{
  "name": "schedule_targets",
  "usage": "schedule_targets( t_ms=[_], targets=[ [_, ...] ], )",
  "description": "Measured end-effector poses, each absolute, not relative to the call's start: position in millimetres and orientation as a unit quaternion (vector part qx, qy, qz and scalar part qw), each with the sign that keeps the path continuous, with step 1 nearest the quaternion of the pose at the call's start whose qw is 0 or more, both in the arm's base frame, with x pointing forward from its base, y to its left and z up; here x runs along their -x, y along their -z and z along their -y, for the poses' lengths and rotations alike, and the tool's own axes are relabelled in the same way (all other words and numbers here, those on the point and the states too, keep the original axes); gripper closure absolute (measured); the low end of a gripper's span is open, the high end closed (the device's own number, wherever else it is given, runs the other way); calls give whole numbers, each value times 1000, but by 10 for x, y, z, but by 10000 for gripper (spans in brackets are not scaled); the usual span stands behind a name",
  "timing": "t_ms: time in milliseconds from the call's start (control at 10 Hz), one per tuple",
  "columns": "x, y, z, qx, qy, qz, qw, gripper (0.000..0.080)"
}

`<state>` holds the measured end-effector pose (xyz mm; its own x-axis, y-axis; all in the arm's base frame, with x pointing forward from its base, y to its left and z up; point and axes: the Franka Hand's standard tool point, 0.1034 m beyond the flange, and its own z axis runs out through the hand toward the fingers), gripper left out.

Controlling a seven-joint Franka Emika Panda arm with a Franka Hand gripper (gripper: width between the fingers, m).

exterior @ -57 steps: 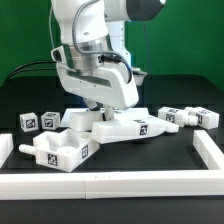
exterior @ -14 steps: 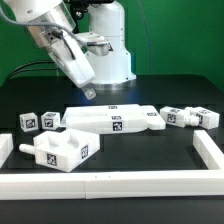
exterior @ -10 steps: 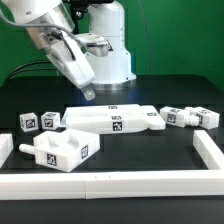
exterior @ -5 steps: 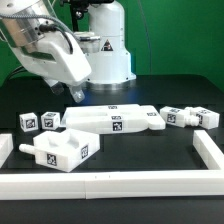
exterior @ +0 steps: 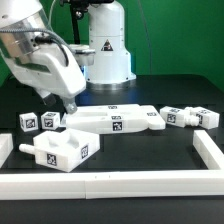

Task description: Assemble chair

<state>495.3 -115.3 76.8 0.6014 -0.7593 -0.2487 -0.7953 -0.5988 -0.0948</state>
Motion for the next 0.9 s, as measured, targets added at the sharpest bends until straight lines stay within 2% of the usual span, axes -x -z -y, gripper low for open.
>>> schedule_targets(
  t_ms=[100, 400, 900],
  targets=[
    [-5069, -782, 1111, 900, -54, -424, 83, 150],
    [-5083, -727, 1039, 907, 27, -418, 54, 150],
    [-4951, -585, 1294, 959, 11, -280, 33, 150]
  ],
)
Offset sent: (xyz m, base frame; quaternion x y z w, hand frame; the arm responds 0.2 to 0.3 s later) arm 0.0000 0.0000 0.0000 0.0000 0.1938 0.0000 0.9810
